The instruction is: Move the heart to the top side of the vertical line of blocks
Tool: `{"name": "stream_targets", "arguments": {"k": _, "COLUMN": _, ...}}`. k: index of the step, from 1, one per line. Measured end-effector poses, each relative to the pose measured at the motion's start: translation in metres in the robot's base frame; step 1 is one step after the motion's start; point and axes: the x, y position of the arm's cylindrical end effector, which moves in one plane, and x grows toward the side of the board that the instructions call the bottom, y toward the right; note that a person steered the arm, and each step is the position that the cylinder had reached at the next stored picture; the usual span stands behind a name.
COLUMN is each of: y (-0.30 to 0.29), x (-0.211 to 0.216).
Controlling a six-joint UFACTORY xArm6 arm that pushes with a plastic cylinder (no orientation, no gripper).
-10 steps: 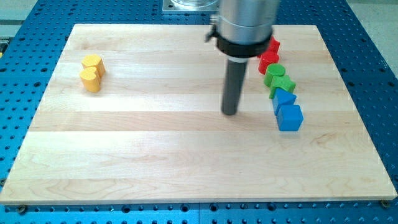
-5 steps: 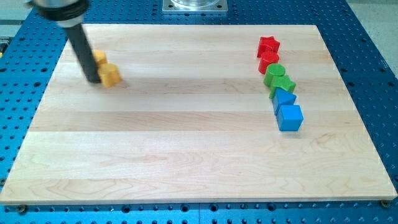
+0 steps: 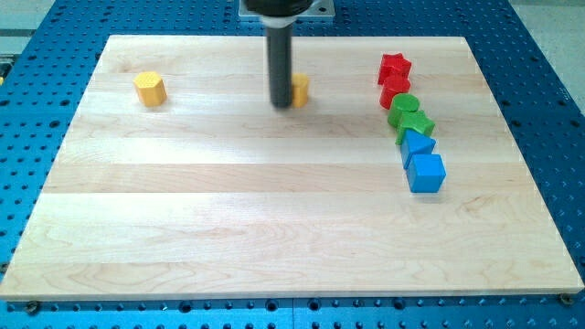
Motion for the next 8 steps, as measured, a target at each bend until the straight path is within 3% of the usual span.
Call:
{"name": "stream_targets", "arguments": {"k": 1, "y": 0.018, "x": -0.018}}
{"name": "stream_targets", "arguments": {"k": 3, "y": 0.109, "x": -0.08}}
{"name": "stream_targets", "arguments": {"k": 4, "y": 0.095, "x": -0.105}}
{"name": "stream_targets", "arguments": {"k": 8, "y": 0.118, "x": -0.106}}
